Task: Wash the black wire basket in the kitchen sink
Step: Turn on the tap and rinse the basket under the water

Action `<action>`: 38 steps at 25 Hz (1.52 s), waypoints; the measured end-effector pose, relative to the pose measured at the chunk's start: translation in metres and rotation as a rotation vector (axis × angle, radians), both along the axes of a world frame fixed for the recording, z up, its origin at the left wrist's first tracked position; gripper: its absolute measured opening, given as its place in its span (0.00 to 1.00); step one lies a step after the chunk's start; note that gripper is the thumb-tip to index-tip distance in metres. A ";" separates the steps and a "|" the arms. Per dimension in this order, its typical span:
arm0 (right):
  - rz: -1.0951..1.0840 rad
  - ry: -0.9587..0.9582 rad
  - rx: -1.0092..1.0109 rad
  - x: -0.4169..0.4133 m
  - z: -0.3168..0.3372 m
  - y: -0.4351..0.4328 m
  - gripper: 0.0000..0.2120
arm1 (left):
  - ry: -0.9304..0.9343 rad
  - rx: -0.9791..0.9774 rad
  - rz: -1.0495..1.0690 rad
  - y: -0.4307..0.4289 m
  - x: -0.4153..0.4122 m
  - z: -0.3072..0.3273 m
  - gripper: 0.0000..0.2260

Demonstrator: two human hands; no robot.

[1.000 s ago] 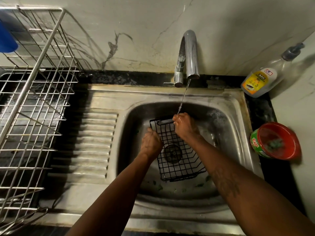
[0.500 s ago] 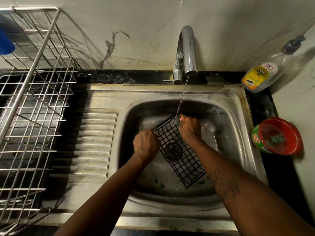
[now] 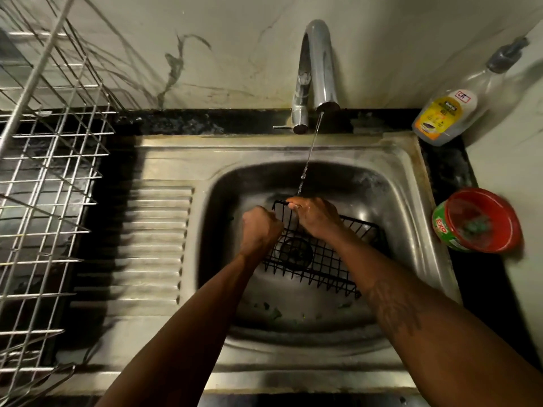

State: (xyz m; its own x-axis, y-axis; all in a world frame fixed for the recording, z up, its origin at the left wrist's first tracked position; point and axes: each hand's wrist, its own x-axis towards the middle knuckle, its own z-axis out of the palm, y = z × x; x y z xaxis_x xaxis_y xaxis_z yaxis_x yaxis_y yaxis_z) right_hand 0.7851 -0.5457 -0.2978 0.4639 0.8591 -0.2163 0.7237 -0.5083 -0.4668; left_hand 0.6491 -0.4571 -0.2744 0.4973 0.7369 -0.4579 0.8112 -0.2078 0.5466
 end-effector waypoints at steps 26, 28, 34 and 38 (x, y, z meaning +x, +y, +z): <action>0.172 0.126 -0.040 -0.009 -0.006 0.046 0.10 | -0.323 -0.406 0.643 0.021 -0.012 -0.019 0.06; 0.162 0.147 -0.067 0.007 0.001 0.025 0.11 | -0.316 -0.451 0.655 0.026 -0.016 -0.017 0.09; 0.060 -0.028 -0.177 0.069 -0.002 -0.037 0.12 | -0.226 -0.497 0.603 0.028 -0.016 -0.017 0.12; 0.206 0.162 -0.138 0.011 0.000 0.020 0.10 | -0.180 -0.502 0.550 0.019 -0.008 -0.022 0.12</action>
State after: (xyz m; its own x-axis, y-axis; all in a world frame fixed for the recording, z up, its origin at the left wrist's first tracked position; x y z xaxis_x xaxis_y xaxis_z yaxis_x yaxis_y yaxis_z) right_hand 0.7966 -0.5255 -0.2979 0.2327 0.8889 -0.3946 0.7400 -0.4251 -0.5213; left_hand 0.6409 -0.4385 -0.2965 0.2176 0.6247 -0.7500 0.6153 0.5087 0.6022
